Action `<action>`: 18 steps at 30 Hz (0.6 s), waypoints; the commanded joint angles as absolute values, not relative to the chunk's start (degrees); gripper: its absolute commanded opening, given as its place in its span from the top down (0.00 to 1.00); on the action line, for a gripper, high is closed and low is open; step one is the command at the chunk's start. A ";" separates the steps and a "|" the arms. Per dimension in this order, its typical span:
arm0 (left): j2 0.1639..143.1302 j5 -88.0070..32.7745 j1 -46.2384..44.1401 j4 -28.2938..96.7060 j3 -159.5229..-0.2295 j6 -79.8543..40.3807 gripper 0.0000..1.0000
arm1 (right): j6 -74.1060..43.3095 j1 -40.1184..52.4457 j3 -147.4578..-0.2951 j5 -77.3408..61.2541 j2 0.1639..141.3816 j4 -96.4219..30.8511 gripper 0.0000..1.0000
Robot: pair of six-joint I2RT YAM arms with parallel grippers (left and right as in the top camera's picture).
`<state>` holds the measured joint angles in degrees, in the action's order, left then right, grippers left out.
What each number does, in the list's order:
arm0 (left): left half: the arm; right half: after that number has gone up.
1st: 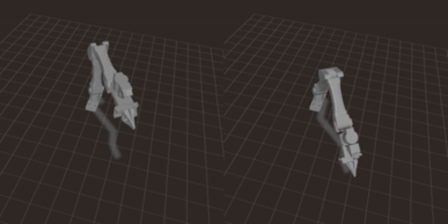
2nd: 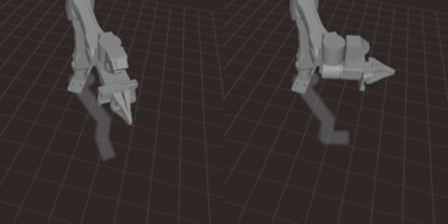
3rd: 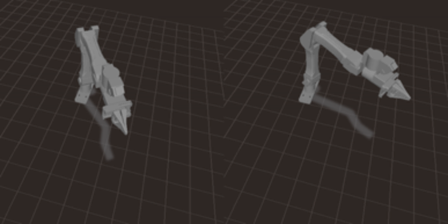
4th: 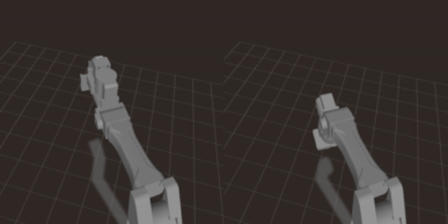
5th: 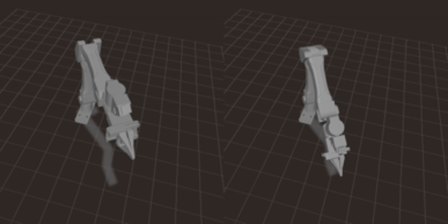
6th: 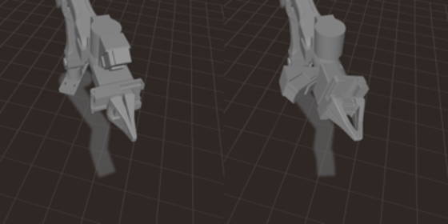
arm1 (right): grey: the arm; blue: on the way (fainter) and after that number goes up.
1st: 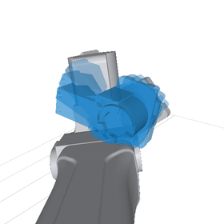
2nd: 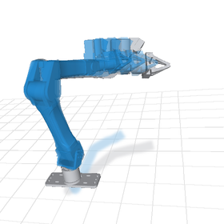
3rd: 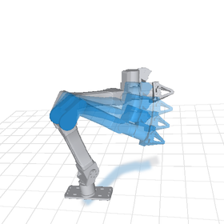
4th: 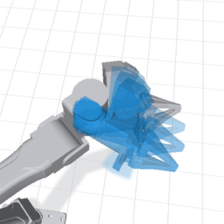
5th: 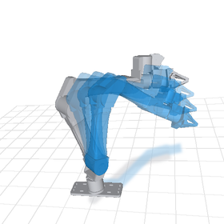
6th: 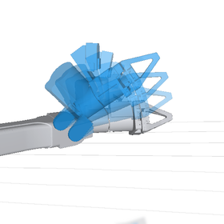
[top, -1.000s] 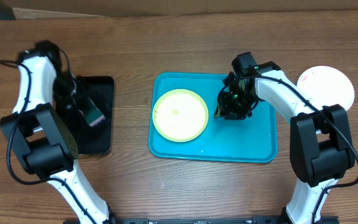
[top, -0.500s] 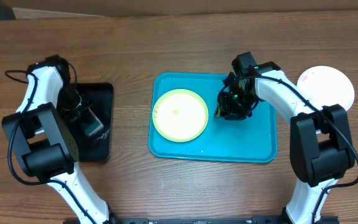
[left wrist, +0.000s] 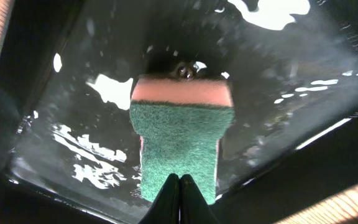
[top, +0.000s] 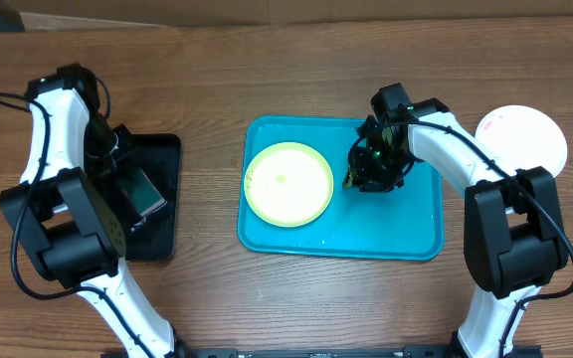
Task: Clean dirty plates on tray and stack at the side
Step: 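Release the sponge into the black tray and raise the left gripper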
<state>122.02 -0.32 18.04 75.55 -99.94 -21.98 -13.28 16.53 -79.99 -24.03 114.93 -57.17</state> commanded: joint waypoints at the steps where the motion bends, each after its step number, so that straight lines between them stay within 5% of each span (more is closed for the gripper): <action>1: 122.52 0.40 18.35 74.26 -94.87 -23.46 0.96 | -13.04 16.43 -80.64 -24.49 115.33 -57.04 0.61; 10: 122.52 3.57 18.39 62.54 -82.87 -23.97 0.96 | -13.02 16.43 -80.64 -24.51 115.33 -57.23 0.61; 18: 122.43 4.67 18.44 76.29 -98.80 -23.99 0.96 | -13.04 16.43 -80.66 -24.56 115.31 -56.93 0.67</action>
<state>121.54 2.63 18.09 72.84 -91.00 -22.83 -13.28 16.53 -79.99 -24.03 114.93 -57.14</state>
